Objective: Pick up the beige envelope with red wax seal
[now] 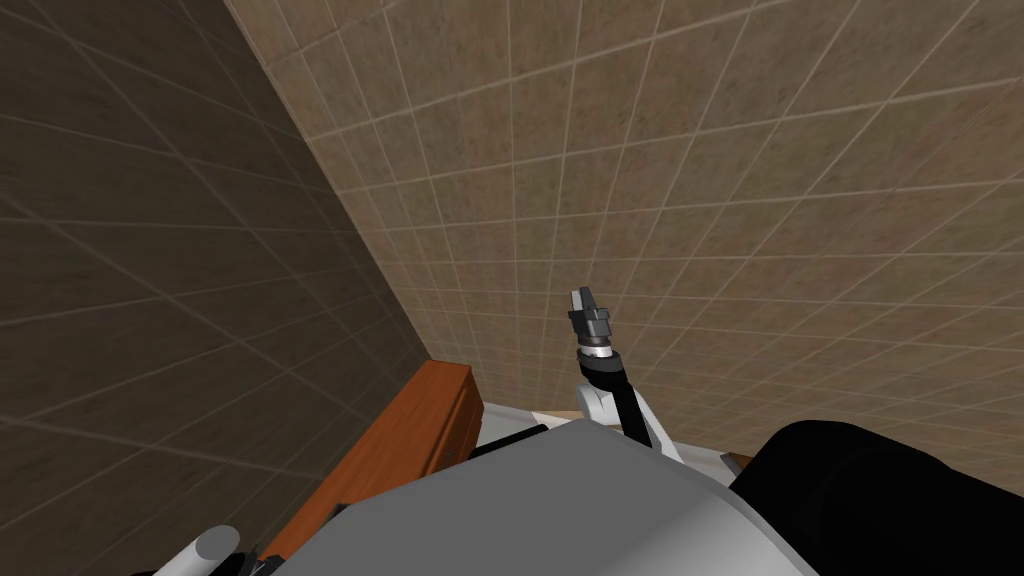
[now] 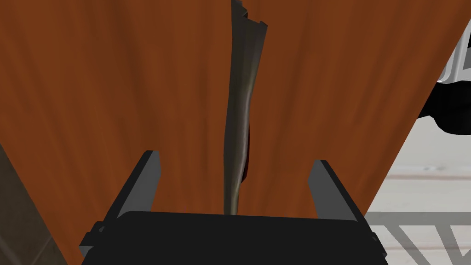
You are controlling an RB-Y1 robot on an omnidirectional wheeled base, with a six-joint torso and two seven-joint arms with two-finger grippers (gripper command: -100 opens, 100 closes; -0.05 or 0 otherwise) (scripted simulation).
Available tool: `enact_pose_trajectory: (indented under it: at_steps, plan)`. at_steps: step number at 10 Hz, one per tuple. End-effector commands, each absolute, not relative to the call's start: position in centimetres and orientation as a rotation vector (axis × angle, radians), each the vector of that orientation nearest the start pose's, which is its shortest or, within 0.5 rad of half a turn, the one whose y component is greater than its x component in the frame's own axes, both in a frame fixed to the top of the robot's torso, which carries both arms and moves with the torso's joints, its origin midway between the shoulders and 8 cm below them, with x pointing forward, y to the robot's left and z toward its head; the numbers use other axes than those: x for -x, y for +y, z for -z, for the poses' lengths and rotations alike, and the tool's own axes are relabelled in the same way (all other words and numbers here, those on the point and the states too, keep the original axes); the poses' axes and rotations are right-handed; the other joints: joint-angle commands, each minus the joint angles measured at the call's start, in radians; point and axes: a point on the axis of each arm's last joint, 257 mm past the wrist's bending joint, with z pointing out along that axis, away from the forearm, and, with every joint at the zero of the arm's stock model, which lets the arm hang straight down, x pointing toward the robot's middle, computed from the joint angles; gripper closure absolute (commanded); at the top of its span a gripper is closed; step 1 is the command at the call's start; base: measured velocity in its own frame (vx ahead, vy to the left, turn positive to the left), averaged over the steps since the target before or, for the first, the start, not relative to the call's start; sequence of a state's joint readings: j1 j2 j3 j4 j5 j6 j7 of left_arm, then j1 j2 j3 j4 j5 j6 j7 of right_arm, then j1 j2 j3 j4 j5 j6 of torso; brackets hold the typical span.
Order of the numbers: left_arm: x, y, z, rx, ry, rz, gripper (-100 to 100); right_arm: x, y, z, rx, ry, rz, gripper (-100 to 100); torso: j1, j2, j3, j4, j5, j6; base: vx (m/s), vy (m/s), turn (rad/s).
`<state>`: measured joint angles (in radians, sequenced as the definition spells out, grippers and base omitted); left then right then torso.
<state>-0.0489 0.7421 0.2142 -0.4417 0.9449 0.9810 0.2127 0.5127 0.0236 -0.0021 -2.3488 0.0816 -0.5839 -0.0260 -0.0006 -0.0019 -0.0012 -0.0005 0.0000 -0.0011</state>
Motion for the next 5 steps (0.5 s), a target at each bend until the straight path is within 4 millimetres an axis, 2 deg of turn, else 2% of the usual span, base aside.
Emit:
enact_pose_trajectory:
  at_steps: [1,5]
  plan:
    - [-13.04,57.83,53.9,3.122,0.594,-0.004,100,-31.43,-26.62,-6.46,-0.516,0.54,-1.298,0,0.0,0.0,0.0,0.0,0.0,0.0,0.0,0.0,0.0]
    - [-13.07,57.87,53.88,3.122,0.594,-0.003,100,-31.43,-26.62,-6.46,-0.516,0.54,-1.298,0,0.0,0.001,0.001,0.0,0.0,0.0,0.0,0.0,0.0]
